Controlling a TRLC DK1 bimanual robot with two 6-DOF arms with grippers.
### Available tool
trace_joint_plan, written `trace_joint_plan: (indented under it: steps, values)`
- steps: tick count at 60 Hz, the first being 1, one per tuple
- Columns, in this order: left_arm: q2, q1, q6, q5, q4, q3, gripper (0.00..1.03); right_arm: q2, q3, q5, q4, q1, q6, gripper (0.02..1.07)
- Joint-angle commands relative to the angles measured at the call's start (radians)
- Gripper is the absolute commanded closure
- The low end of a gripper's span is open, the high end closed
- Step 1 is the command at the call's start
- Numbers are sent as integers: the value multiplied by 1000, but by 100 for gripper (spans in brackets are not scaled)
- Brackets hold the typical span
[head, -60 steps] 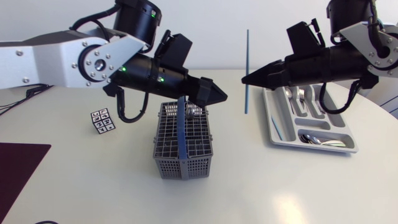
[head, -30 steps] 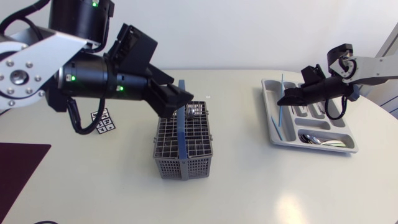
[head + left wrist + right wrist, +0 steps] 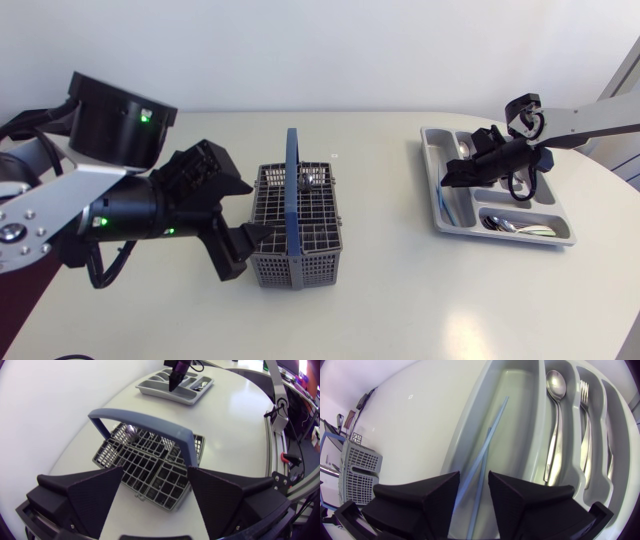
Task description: Transfer all utensils from the basket to the drawer tray.
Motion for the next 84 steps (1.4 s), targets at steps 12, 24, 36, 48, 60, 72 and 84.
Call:
trace_joint_plan:
  steps: [12, 24, 36, 48, 60, 72, 84]
  values:
    - [-83, -3, 78, -16, -9, -152, 17, -166, -96, 41, 70, 61, 12, 40]
    - [-78, -17, 93, -36, 20, -230, 21, -249, -137, 35, 119, 176, 9, 40]
    - [-46, -25, 90, -47, 69, -271, 21, -235, -76, 6, 142, 299, 4, 40]
    - [26, -46, 81, -50, 128, -280, 31, -119, 62, -31, 90, 398, 4, 51]
    - [100, -56, 59, -51, 195, -296, 46, 24, 221, -74, 21, 447, 4, 93]
    - [113, -62, 36, -51, 227, -306, 48, 140, 381, -83, -30, 486, 6, 96]
    - [113, -83, 15, -51, 229, -306, 48, 294, 607, -121, -158, 524, 1, 96]
